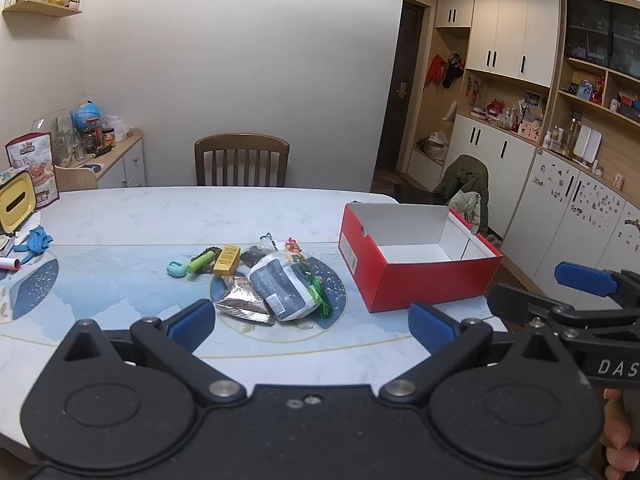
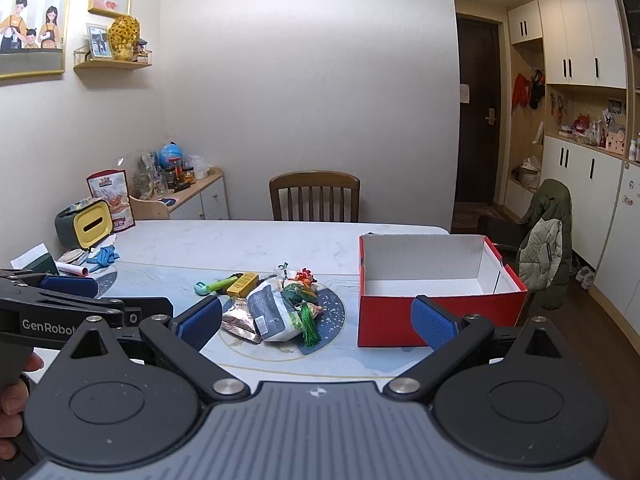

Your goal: Organize objects

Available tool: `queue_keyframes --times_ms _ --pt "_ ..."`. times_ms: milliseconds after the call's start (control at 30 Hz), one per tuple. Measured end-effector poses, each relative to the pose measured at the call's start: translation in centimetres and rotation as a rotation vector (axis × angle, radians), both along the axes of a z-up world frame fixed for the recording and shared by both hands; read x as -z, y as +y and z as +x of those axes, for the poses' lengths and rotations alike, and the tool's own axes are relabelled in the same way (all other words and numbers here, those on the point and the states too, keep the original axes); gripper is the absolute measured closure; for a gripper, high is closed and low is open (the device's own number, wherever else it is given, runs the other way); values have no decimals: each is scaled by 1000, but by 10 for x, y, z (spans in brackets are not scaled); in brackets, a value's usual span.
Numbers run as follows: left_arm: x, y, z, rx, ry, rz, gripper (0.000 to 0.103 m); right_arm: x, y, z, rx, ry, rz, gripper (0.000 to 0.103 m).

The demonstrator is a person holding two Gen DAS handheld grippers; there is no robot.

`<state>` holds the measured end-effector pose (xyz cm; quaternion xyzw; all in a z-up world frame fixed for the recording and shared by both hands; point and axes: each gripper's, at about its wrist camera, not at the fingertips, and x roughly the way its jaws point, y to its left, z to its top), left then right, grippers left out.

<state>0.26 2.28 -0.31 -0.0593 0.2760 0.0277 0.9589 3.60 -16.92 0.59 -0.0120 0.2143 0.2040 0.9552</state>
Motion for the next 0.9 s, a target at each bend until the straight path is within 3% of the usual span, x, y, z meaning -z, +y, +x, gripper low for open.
queue_keyframes --times_ms 400,667,900 --pt "12 46 58 52 33 -40 0 9 41 44 29 32 -30 2" --pt "47 108 119 43 128 -122 1 24 89 95 12 73 -84 2" --pt "75 152 170 14 147 -71 1 51 128 142 -18 121 -152 2"
